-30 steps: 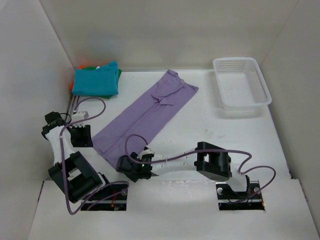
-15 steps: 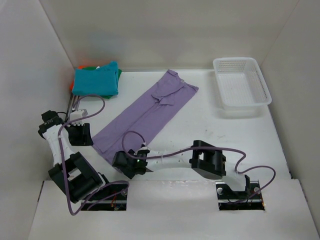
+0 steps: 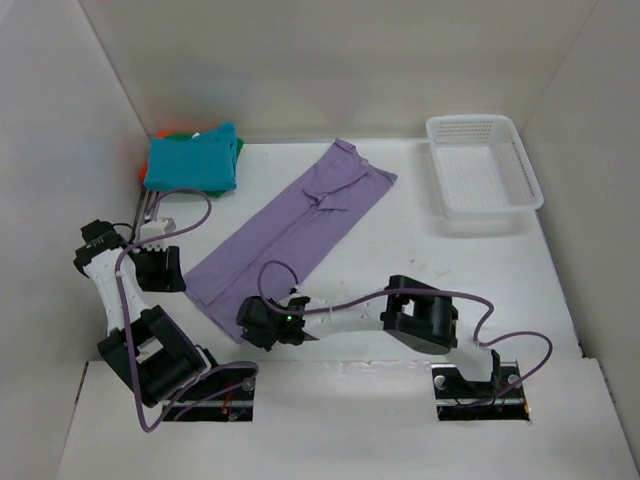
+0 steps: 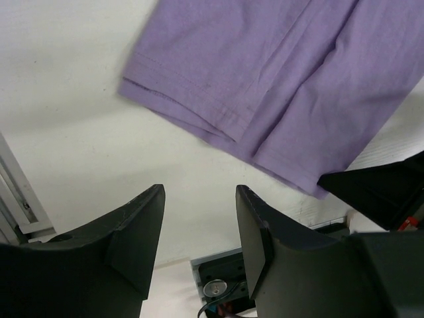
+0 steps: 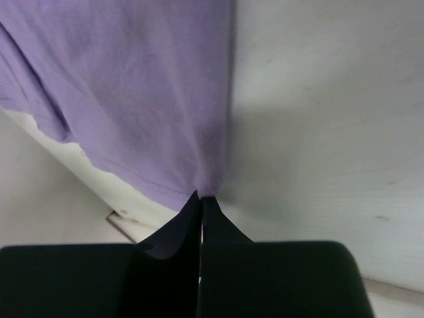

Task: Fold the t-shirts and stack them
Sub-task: Rotate the tshirt 70 degrees

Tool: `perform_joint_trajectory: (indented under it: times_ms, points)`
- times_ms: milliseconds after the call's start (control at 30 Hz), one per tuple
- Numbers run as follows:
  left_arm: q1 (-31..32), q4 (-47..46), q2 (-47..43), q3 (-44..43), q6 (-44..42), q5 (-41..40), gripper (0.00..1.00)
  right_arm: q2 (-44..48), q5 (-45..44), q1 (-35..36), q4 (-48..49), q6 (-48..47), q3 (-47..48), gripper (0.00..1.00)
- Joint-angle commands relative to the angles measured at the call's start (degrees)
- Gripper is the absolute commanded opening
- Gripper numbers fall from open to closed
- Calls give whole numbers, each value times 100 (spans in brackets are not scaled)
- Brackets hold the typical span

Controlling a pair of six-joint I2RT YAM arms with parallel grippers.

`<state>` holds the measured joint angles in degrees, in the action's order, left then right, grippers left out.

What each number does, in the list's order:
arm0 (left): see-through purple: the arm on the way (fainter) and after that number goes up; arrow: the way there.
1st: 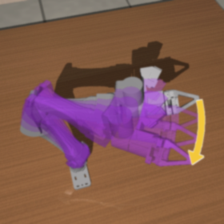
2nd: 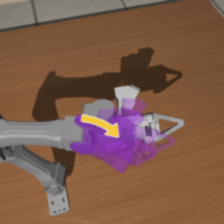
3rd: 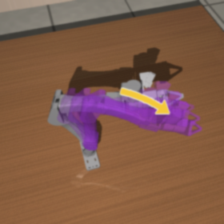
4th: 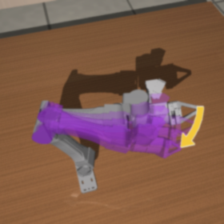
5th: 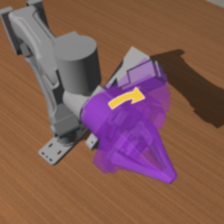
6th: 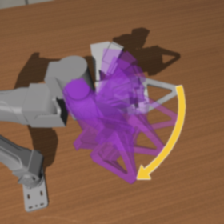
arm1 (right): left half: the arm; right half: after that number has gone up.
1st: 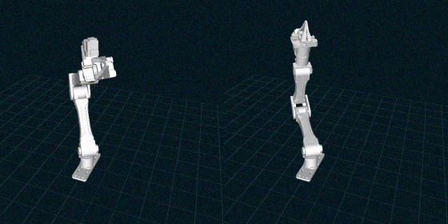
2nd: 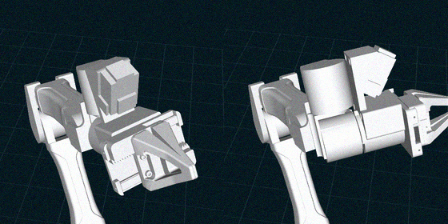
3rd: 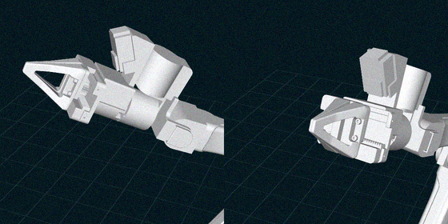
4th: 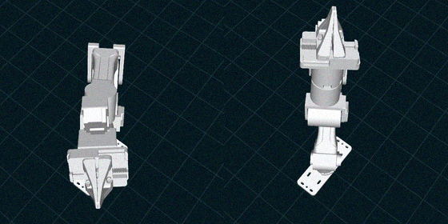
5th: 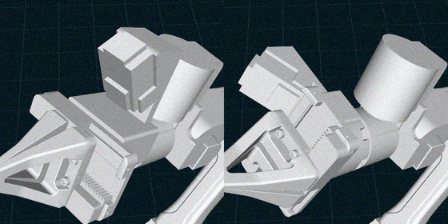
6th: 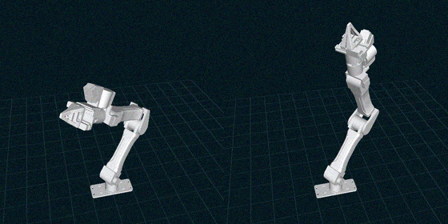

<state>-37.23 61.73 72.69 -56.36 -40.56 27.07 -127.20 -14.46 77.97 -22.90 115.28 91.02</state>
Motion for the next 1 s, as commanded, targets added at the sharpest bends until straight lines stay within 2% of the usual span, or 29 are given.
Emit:
perform_joint_trajectory:
  times_ms: [0,67,200,433,600,767,867,967]
  points:
    - [-52,295,-324,-288,-548,228,46,228,-66,-85,-401,1577,-1074,0]
    - [-25,348,-483,-262,-812,264,47,668,-22,-181,37,1393,-1865,0]
    - [185,339,-729,-226,-1042,535,52,1529,118,-349,1653,1031,-3640,0]
    - [1098,357,-659,-349,-893,598,52,2550,232,-314,2262,988,-5339,0]
    - [2222,260,-887,-279,-1243,291,52,3349,295,-305,2421,574,-6095,0]
    - [3654,348,-1615,185,-2060,-236,52,4544,268,-384,1992,206,-6746,0]
    - [4559,497,-2082,765,-2850,-701,52,4888,434,-507,1666,-460,-6703,0]
    - [5421,664,-2504,1424,-3536,-1194,51,4828,750,-674,1595,-1269,-6414,1]
